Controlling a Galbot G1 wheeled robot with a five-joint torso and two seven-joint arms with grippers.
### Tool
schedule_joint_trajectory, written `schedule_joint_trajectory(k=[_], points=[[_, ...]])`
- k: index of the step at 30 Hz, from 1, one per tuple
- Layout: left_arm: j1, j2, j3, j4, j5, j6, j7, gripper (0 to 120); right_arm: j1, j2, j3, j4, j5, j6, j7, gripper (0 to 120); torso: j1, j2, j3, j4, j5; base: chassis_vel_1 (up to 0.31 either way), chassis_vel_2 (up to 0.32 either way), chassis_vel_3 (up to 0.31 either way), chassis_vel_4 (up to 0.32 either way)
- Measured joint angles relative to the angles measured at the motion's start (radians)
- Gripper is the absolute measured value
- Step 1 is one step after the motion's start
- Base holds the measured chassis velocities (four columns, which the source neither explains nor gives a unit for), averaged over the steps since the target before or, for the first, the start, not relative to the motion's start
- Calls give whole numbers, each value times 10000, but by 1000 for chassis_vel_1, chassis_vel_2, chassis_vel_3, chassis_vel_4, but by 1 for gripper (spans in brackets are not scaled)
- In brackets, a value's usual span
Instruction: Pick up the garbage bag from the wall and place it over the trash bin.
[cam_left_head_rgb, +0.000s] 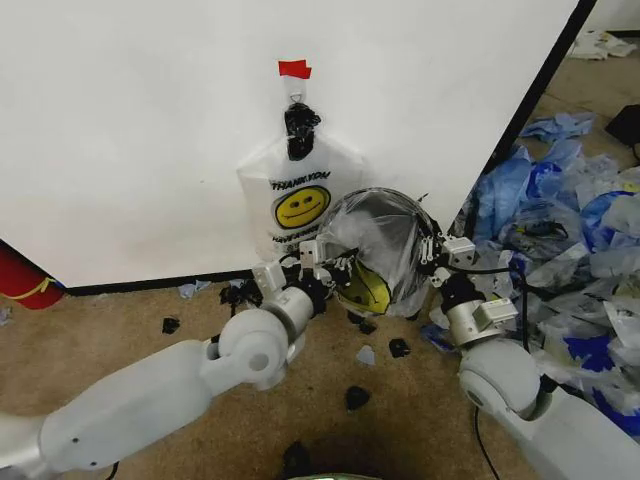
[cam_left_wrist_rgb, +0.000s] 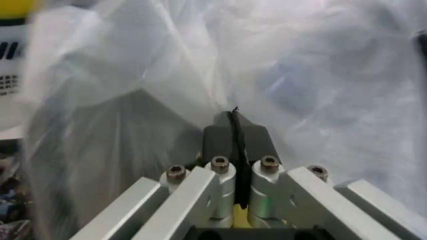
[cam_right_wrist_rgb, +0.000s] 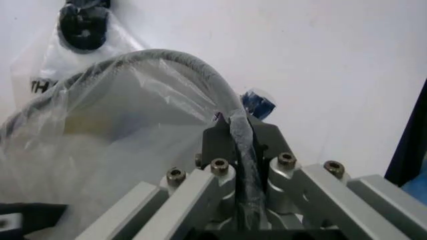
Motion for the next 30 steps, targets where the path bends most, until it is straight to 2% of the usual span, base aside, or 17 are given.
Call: schedule_joint_trajectory(k=[17,30], points=[[-811,-1386,775,1294,417,-60,-773,0,-208,-28,-110,81,-291,-16,-158,0,0,0,-1,1,0,0,0,0,0],[-1239,-1824,1336,1763,322,-54,-855,0,413,140,-424,-351,-391,-282,-48,0,0,-1,0,2,1,0,0,0,0]])
